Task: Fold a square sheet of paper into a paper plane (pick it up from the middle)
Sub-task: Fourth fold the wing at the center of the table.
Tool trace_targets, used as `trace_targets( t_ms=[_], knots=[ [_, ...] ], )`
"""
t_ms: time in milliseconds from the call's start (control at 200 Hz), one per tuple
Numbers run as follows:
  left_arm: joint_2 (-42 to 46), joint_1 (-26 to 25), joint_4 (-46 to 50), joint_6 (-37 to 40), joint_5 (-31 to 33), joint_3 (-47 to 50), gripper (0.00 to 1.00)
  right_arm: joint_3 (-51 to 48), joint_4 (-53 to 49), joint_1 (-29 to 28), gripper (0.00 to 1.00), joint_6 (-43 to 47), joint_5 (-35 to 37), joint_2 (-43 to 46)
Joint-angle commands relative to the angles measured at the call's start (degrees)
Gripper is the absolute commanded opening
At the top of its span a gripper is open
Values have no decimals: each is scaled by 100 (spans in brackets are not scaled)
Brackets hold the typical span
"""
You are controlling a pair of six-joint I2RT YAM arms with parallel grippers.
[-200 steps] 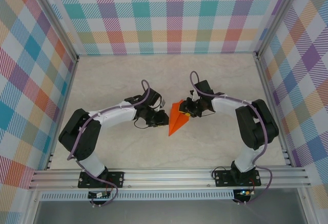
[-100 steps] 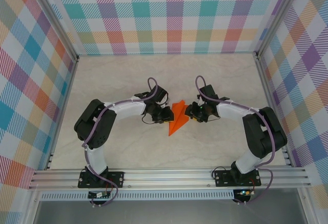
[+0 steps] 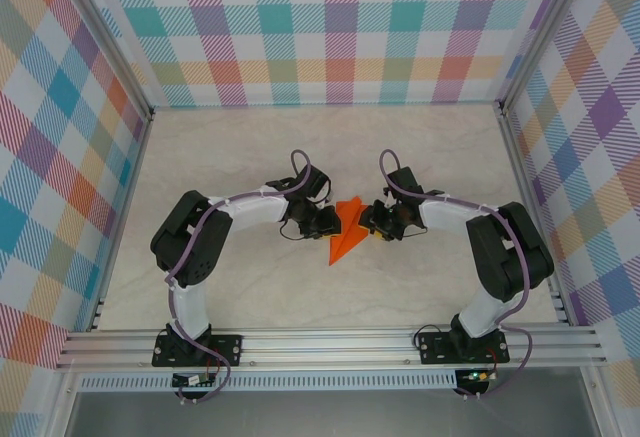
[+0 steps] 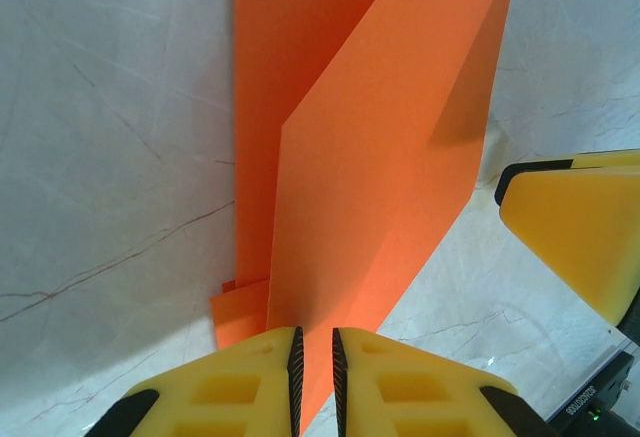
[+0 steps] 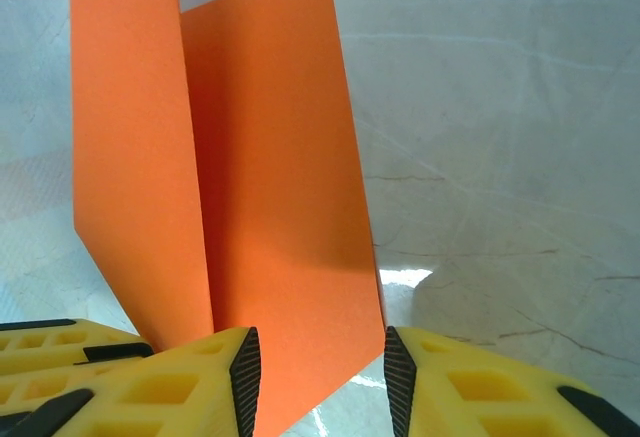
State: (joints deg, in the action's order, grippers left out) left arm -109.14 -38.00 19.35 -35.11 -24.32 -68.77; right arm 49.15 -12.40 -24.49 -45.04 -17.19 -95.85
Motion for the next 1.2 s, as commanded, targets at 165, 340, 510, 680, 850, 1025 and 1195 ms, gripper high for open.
trace_targets(
  t_ms=[165,340,510,680,850,1025,1195],
  knots=[
    [-67,47,63,67,70,-62,18,-154,125,-14,42,-126,-6,-26],
    [-107,47,47,58,8,-66,18,-226,324,-12,40,-181,-121,-66],
    [-89,47,27,57,17,-40,19,-250,409,-12,41,-209,-136,-100],
    [-99,47,20,46,43,-18,19,-261,449,-12,41,-233,-201,-144],
    [-28,47,-16,31,40,7,19,-208,316,-12,42,-242,-138,-173],
    [20,47,-139,-68,52,68,19,-120,87,-12,42,-385,-129,-309],
    [38,47,-131,-118,-67,132,20,222,-307,-12,42,-466,-136,-443]
  ],
)
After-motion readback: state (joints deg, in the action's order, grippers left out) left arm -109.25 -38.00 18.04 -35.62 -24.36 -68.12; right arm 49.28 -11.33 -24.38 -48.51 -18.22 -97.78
